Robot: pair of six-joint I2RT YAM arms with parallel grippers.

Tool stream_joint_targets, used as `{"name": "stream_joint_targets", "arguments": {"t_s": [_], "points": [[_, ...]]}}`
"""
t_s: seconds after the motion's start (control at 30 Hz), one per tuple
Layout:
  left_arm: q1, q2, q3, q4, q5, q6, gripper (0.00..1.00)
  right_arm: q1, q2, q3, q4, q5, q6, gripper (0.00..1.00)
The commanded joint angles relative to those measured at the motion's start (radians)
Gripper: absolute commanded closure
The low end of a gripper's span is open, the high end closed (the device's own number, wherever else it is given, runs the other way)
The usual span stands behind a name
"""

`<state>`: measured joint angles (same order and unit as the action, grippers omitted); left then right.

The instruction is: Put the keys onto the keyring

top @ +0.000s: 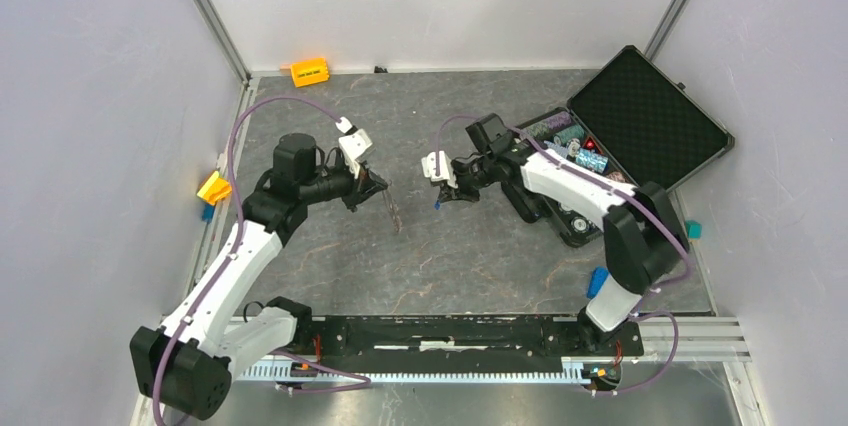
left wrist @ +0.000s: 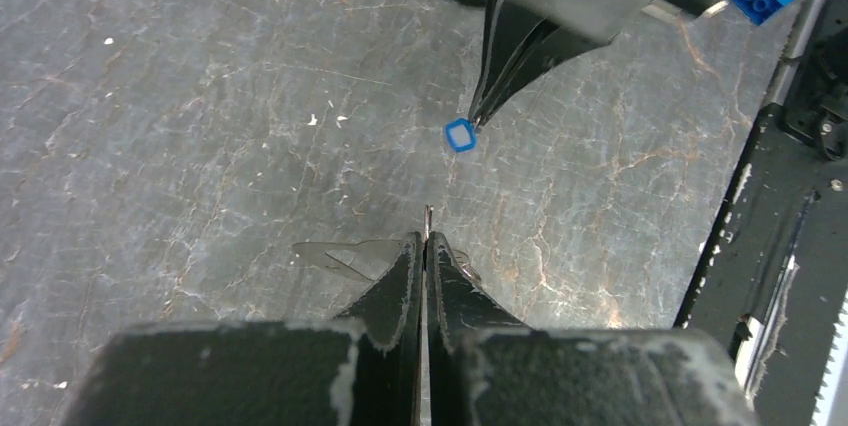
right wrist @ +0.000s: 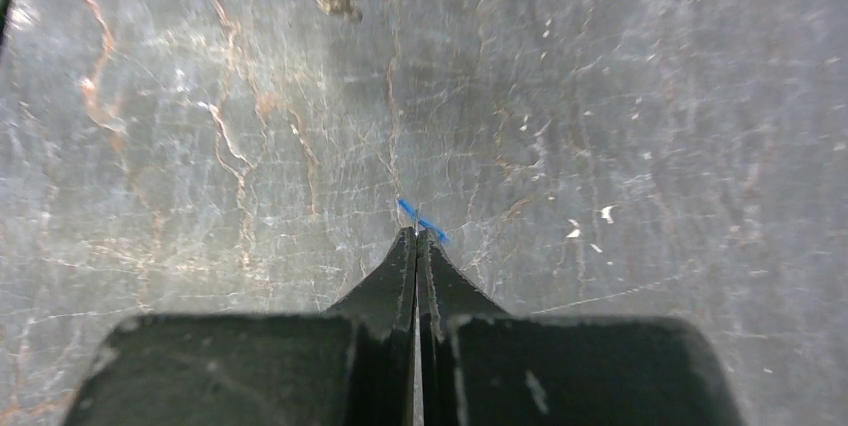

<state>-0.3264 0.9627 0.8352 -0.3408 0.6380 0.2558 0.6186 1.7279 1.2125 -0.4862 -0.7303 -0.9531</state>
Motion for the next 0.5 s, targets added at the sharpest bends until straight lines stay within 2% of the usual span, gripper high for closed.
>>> {"name": "stream_joint_targets", "arguments": {"t_s": [0.0,0.33,0.47], "points": [[-0.007,0.037,0.099,-0.007,0.062,0.031,0.98,-0.001,-0.143,-0.029,-0.006,-0.056,0.124,1.0],[-0.251,0.21,0.32,-0.19,-0.26,0.116,0.98,-0.002,-0.403,-0.221,0.267,-0.046,0.476,1.0],[-0.319,0.225,0.317,-0.14,-0.305,0.127,0.98,-0.025,-0.471,-0.294,0.379,-0.042,0.571,1.0]]}}
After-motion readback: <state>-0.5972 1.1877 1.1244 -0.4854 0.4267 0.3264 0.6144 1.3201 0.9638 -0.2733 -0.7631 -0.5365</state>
